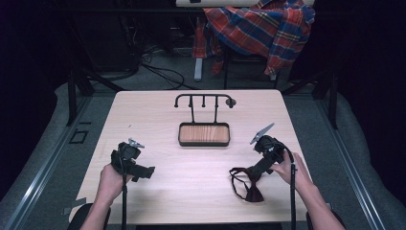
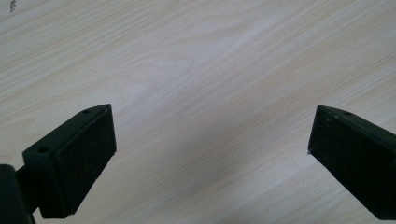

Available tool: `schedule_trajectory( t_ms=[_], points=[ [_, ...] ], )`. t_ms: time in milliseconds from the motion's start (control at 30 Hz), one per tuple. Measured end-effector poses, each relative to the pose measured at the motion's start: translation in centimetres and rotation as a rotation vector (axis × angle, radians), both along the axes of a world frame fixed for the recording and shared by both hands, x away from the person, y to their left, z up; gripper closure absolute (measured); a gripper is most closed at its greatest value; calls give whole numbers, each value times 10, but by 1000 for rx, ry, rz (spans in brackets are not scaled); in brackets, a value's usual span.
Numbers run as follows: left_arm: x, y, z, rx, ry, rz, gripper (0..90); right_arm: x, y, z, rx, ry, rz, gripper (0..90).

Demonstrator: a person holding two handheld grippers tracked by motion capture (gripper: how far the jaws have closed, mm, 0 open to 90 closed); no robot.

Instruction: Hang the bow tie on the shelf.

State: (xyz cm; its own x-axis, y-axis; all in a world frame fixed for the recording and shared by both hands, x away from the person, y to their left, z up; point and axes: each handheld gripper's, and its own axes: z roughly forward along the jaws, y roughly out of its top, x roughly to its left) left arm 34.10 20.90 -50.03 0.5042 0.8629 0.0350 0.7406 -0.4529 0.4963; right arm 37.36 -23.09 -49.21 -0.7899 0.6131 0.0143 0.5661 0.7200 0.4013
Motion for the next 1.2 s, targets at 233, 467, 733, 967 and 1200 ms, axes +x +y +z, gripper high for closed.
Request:
schedule_trajectory(
  t_ms=[233,467,733,967,1200],
  points=[
    [0,0,0,-2,1,-2,10,-2,12,-7,4,3,28,0],
    [0,0,0,-5,4,-2,10,-3,29,-16,-65,0,108,42],
    [0,0,0,-6,4,2,10,-2,37,-25,-100,-10,156,167],
    [0,0,0,-8,4,-1,10,-7,48,-32,-146,-44,184,430],
    [0,0,0,-11,4,0,11,-10,54,-37,-188,-30,210,530]
  ],
)
